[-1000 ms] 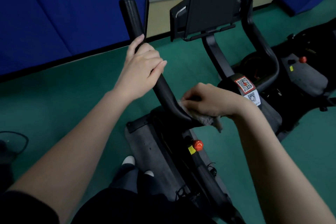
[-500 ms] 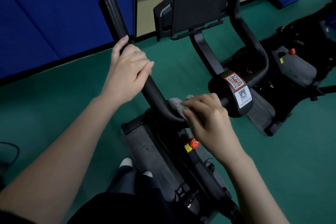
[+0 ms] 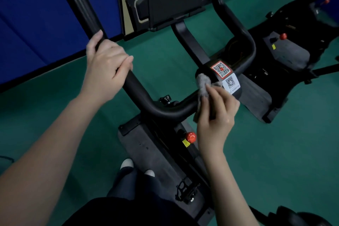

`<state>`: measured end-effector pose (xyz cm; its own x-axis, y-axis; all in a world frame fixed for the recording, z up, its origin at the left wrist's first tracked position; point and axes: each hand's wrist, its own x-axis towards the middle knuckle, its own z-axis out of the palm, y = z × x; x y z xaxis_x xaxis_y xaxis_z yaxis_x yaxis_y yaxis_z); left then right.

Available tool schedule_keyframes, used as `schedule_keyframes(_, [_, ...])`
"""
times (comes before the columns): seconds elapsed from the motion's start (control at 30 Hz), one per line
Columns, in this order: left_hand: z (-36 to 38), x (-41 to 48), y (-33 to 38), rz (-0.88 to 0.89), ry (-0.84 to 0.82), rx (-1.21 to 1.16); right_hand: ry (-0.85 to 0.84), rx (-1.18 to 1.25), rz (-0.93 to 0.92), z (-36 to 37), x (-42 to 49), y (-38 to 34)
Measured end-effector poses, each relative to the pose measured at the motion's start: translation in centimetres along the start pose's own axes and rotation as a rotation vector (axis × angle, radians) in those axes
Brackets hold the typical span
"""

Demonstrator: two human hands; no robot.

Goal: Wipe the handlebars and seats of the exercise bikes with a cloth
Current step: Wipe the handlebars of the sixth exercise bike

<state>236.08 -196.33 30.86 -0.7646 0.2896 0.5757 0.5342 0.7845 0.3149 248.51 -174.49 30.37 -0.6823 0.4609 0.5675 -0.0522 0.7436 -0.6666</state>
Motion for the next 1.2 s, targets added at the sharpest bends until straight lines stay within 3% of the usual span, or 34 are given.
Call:
schedule_keyframes(0.07, [0.0, 0.0, 0.0, -0.005, -0.003, 0.005, 0.072, 0.051, 0.104, 0.6, -0.1, -0.2])
schedule_keyframes(0.27, [-0.1, 0.1, 0.1, -0.023, -0.017, 0.028, 0.101, 0.165, 0.185, 1.0, -2.3, -0.3])
schedule_keyframes(0.43, [-0.2, 0.1, 0.1, -0.027, -0.017, 0.044, 0.189, 0.347, 0.479, 1.8, -2.9, -1.5])
schedule_keyframes(0.6, [-0.1, 0.1, 0.1, -0.021, -0.008, 0.039, 0.22, 0.749, 0.972, 2.5, -3.8, -3.0])
schedule_keyframes(0.67, [0.0, 0.1, 0.1, -0.013, -0.007, 0.037, 0.29, 0.897, 1.087, 2.6, -2.5, -2.5])
schedule_keyframes(0.87, [0.1, 0.1, -0.2, -0.002, -0.002, 0.025, 0.237, 1.011, 1.172, 3.0, -2.9, -2.9])
schedule_keyframes(1.2, [0.0, 0.1, -0.6, 0.048, 0.015, -0.023, 0.148, 1.226, 1.125, 3.8, -3.0, -2.4])
